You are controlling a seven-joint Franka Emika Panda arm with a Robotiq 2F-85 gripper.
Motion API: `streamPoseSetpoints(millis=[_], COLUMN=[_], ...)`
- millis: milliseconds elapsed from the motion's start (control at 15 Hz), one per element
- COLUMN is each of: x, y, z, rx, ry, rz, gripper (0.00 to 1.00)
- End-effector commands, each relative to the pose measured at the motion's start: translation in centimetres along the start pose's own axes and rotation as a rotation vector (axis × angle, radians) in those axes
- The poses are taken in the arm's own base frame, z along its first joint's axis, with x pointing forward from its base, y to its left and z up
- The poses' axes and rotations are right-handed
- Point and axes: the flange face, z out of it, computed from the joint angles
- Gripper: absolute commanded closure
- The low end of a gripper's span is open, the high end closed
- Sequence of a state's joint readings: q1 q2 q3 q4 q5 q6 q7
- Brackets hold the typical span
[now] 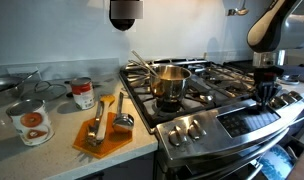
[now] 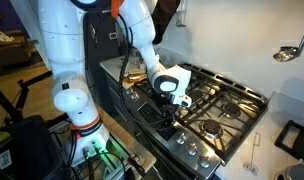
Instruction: Press three buttons on the stove
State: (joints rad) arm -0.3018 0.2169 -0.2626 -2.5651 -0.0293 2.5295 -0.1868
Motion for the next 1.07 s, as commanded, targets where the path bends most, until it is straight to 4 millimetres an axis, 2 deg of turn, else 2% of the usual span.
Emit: streamPoseSetpoints(millis=[0, 467, 1000], x=[0.3, 0.3, 0.9], y=[0.5, 1.6, 1.8], z=[0.8, 3.0, 3.6], rx=[0.004, 0.041, 0.050], ry=[-0.009, -0.054, -0.097], rz=[0.006, 0.020, 0.007], gripper=[1.00, 1.00, 1.00])
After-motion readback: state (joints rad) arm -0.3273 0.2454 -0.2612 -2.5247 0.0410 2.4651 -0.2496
